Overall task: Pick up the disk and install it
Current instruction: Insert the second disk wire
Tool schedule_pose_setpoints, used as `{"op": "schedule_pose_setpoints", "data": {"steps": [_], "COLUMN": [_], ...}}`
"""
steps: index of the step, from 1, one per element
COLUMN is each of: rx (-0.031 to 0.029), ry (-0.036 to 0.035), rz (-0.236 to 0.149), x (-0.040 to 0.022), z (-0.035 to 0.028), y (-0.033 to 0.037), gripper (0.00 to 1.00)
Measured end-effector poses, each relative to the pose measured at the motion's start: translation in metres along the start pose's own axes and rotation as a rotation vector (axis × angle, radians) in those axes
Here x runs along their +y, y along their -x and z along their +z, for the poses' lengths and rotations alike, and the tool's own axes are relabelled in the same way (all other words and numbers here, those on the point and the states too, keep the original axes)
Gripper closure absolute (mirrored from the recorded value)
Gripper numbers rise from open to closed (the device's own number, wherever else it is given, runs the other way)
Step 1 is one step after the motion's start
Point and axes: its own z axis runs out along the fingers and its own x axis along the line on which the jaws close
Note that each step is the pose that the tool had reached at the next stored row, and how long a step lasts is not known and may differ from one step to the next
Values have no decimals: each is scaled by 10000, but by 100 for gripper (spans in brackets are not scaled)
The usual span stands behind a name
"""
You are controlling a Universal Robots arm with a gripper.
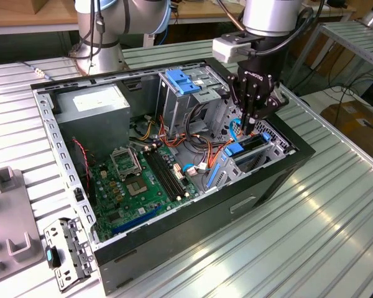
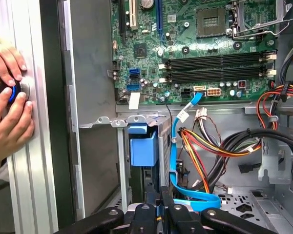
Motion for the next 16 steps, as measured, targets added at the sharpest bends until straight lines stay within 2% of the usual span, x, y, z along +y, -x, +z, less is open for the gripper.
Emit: {"op": "schedule_pose_setpoints", "data": {"steps": [3,4,5,7,11,13,16], "rx": [-17,-22,-52,-266,-453,-571,-690], "ry": [-98,-156,-230,-303,-382,-439,-493], "rz": [26,40,62,98,136,160,184], "x": [47,60,67,69,74,78,85], "z": [-2,-2,-1,9,37,54,66], "y": [-9,-11,-17,-49,-138,-189,-222], "gripper": [84,84,84,84,84,84,84]}}
